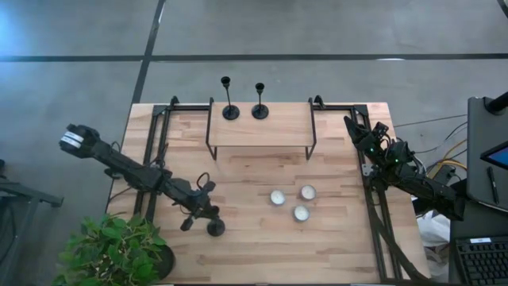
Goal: Pick & Place candle stick holders
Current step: Align the black candle holder with the other candle holder on the shelf
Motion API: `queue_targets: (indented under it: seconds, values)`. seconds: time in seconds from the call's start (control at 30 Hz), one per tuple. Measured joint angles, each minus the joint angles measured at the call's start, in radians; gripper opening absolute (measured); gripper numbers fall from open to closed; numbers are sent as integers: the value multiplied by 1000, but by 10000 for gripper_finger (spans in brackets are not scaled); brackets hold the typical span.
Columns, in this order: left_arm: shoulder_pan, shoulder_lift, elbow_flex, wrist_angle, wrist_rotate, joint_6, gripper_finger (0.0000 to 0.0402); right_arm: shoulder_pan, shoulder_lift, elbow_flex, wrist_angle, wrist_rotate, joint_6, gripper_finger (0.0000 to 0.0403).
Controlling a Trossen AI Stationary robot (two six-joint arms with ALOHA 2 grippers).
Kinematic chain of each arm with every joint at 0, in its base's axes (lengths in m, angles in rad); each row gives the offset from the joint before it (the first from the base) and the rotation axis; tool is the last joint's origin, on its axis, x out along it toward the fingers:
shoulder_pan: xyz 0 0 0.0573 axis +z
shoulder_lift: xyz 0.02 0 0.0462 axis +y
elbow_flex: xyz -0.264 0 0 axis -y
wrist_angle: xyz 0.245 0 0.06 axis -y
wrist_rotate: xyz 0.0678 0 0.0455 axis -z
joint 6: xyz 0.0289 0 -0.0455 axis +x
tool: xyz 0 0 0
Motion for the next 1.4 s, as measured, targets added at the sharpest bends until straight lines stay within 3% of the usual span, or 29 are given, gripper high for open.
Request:
queue_targets:
  seconds: [0.63,1.1,1.27,1.4]
  values:
    - [2,-15,8,2,-36,-5,20,0,0,0,0,0,0,366]
    - [2,-19,98,-34,-75,-11,20,0,0,0,1,0,0,366]
    - [4,-19,143,-67,-112,0,20,0,0,0,8,50,64,366]
    - [18,-19,182,-110,-130,25,20,0,0,0,52,-24,40,366]
